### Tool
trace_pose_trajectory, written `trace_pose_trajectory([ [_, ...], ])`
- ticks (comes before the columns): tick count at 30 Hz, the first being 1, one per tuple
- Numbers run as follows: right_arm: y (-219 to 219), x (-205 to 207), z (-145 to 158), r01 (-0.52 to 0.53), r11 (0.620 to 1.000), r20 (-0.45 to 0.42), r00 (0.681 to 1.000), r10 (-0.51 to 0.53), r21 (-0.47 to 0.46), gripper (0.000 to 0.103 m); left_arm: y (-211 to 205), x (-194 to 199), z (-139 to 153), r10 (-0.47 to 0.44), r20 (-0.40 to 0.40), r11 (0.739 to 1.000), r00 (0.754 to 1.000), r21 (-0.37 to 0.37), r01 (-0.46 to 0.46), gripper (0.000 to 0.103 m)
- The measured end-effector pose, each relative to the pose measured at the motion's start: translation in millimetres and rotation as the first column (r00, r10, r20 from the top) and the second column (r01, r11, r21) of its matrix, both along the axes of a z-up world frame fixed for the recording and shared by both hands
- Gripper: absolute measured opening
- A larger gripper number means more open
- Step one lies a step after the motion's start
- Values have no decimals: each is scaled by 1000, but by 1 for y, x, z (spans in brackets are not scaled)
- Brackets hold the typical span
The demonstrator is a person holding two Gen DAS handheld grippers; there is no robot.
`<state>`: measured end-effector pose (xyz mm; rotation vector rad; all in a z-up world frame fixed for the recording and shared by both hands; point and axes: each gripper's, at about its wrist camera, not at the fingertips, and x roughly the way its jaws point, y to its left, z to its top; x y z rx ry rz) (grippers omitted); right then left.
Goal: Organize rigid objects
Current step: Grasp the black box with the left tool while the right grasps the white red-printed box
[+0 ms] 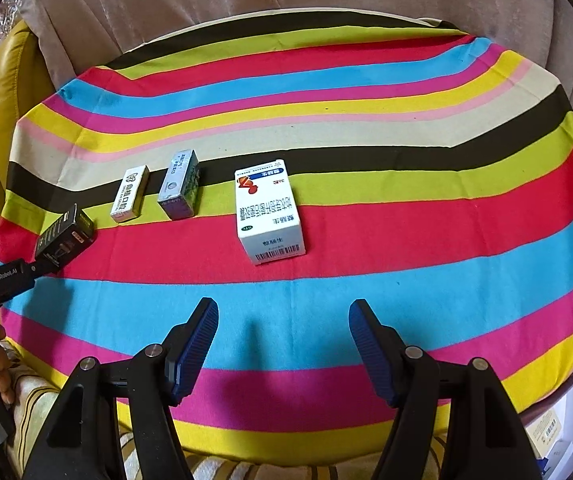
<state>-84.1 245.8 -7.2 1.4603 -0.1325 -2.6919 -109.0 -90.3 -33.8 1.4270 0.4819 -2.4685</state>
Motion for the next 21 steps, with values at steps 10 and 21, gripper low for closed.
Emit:
trace_pose_trajectory([
  [10, -17, -19, 1, -8, 1000, -30, 1000, 9, 31, 69, 34, 16, 27, -46, -140, 997, 989, 49, 53, 101],
  [21, -30, -47, 2, 21, 995, -89, 996, -13, 94, 77, 51, -16, 23, -8, -106, 1000, 994, -13, 7, 102],
])
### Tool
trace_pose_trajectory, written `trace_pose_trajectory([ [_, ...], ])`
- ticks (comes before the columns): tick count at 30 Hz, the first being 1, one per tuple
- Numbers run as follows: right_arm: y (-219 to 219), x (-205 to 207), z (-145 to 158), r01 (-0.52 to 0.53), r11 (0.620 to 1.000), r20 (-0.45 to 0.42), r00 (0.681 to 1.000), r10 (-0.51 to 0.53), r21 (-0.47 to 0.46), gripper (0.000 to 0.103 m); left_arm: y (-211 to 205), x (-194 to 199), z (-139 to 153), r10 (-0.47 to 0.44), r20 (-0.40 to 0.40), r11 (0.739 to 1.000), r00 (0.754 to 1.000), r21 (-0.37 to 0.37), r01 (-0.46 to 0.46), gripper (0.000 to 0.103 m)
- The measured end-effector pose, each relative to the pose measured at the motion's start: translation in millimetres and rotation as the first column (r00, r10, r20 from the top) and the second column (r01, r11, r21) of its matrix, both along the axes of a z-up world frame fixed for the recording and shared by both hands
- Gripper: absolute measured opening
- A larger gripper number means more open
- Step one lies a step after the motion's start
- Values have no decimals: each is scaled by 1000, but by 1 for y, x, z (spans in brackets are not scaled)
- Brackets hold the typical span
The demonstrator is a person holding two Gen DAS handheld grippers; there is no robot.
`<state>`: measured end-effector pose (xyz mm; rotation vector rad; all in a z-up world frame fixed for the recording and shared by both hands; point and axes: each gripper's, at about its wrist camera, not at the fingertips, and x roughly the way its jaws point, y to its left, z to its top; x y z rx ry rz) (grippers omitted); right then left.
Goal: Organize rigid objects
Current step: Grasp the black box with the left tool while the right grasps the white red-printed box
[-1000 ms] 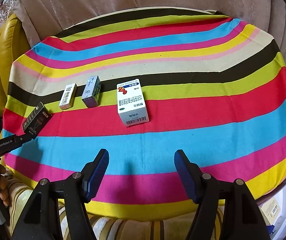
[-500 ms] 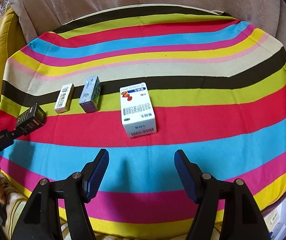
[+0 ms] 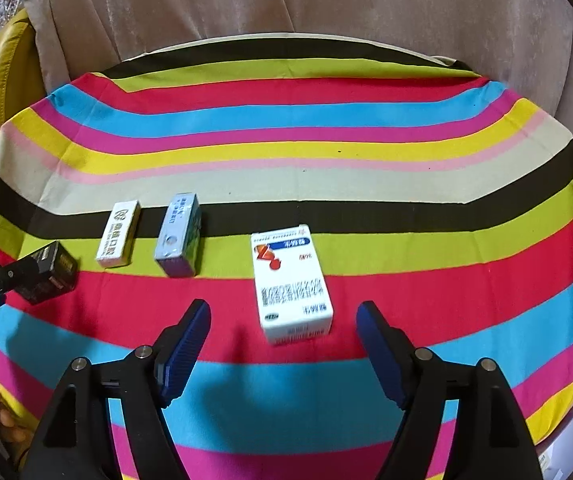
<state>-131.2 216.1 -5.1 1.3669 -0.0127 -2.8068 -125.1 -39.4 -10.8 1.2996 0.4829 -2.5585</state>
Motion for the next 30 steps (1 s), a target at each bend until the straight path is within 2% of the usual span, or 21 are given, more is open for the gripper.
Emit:
trace_pose_trajectory([
  [7, 2, -15, -8, 8, 1000, 29, 1000, -8, 0, 77, 0, -12, -19, 19, 85, 999, 996, -49, -15, 102],
  [13, -3, -28, -21, -1, 1000, 69, 998, 1, 2, 77, -5, -21, -33, 15, 110, 999, 994, -42, -10, 102],
  [16, -1, -31, -25, 6, 1000, 86, 996, -6, -8, 76, -5, -20, -34, 16, 111, 998, 994, -55, -10, 97],
  [18, -4, -32, -26, 6, 1000, 97, 995, -5, -11, 71, -4, -20, -32, 13, 107, 997, 994, -71, -5, 89],
  [20, -4, -33, -30, 0, 1000, 116, 993, 2, -12, 56, -2, -20, -31, 5, 102, 997, 995, -77, 3, 88],
  [23, -6, -35, -33, -8, 1000, 126, 992, 9, -9, 45, -3, -22, -35, 0, 97, 997, 995, -81, 8, 88],
  [30, -5, -30, -33, -19, 999, 118, 993, 22, -27, 42, -8, -17, -33, -1, 67, 999, 998, -32, 3, 87],
])
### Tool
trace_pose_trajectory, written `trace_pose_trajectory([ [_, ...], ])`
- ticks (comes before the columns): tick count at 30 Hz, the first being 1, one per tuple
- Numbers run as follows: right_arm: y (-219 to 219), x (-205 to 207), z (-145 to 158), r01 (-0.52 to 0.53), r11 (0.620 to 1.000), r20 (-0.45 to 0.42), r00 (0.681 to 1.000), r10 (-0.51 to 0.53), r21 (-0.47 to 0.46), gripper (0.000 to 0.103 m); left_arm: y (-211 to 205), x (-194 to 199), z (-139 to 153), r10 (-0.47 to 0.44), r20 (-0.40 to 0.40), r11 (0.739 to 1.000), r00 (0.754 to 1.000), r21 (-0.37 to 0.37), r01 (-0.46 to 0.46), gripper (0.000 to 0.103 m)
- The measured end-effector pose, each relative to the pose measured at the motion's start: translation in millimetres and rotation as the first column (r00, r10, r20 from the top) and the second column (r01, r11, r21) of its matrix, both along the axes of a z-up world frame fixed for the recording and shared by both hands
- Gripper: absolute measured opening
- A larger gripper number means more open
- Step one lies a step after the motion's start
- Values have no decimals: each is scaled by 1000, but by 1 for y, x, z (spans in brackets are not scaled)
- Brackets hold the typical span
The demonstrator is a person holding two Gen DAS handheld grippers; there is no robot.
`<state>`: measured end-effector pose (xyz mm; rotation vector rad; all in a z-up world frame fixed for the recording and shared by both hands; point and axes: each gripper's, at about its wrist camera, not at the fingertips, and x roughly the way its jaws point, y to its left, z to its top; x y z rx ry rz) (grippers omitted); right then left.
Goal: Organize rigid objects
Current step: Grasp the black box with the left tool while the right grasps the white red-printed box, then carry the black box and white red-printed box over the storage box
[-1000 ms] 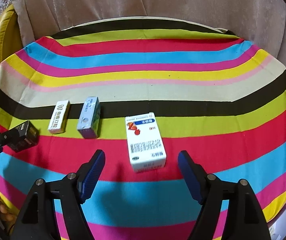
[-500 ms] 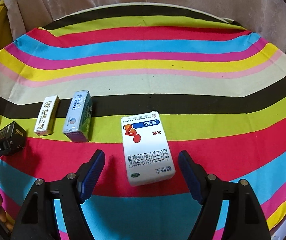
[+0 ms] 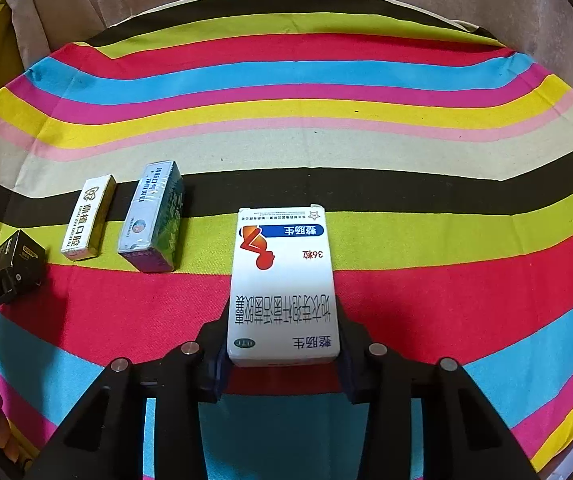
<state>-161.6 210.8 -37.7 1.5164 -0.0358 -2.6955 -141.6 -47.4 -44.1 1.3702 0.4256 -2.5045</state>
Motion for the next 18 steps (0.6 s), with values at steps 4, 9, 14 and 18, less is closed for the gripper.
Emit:
trace_pose_trajectory([
  [4, 2, 10, 6, 0, 1000, -13, 1000, 0, -4, 42, -2, 12, 3, 15, -19, 999, 1000, 34, -14, 87],
  [9, 2, 26, 14, -7, 1000, -35, 999, 7, -2, 42, -5, 28, 12, 21, -52, 999, 998, 49, -18, 87],
  [14, 1, 44, 21, -19, 1000, -49, 999, 19, 7, 42, -3, 45, 21, 19, -79, 999, 997, 48, -16, 87],
  [18, 7, 56, 26, -18, 1000, -58, 998, 18, 4, 42, 1, 61, 29, 11, -105, 999, 994, 35, -7, 87],
])
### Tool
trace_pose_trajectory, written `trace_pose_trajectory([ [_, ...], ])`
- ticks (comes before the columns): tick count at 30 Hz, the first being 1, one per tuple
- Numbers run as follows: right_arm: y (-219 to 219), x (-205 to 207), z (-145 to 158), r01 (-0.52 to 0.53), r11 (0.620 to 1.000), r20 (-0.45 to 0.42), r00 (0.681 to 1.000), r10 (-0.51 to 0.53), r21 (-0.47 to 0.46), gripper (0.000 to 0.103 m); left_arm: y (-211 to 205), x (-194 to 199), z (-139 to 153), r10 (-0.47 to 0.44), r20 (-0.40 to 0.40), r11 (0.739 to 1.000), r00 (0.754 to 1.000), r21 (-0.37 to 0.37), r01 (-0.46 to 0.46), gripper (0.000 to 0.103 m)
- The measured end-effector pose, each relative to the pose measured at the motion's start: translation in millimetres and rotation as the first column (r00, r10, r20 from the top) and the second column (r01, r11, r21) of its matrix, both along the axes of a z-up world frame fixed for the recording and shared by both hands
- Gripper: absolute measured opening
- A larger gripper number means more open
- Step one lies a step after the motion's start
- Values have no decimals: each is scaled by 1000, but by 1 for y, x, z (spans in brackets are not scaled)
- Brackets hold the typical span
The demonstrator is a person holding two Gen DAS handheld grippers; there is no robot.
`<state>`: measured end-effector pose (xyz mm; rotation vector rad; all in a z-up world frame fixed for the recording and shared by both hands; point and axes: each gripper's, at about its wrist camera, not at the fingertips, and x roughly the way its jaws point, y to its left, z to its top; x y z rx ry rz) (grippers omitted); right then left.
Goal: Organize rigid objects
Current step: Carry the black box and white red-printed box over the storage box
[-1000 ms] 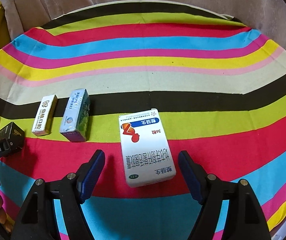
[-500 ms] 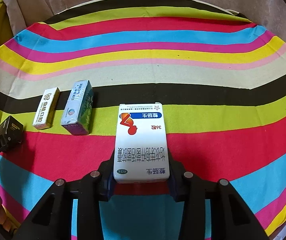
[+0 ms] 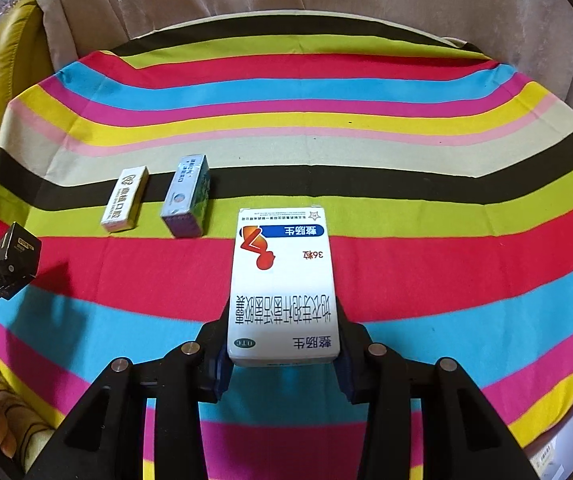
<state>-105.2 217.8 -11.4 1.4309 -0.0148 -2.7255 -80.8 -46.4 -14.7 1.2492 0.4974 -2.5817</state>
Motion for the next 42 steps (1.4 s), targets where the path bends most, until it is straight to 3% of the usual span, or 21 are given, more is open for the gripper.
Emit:
trace_pose_trajectory([
  [14, 10, 66, 23, 14, 1000, -27, 1000, -13, 18, 42, 7, 72, 12, -2, -40, 998, 999, 55, 4, 87],
  [24, 22, 136, 38, 35, 999, -55, 998, -33, 33, 42, 28, 124, 17, -71, -65, 996, 995, 50, 74, 87],
  [32, 41, 173, 39, 76, 997, -63, 995, -74, 30, 42, 37, 137, 23, -92, -76, 994, 993, 45, 96, 87],
  [42, 45, 185, 42, 86, 995, -84, 993, -82, 41, 42, 42, 143, 27, -110, -88, 992, 990, 46, 114, 87],
])
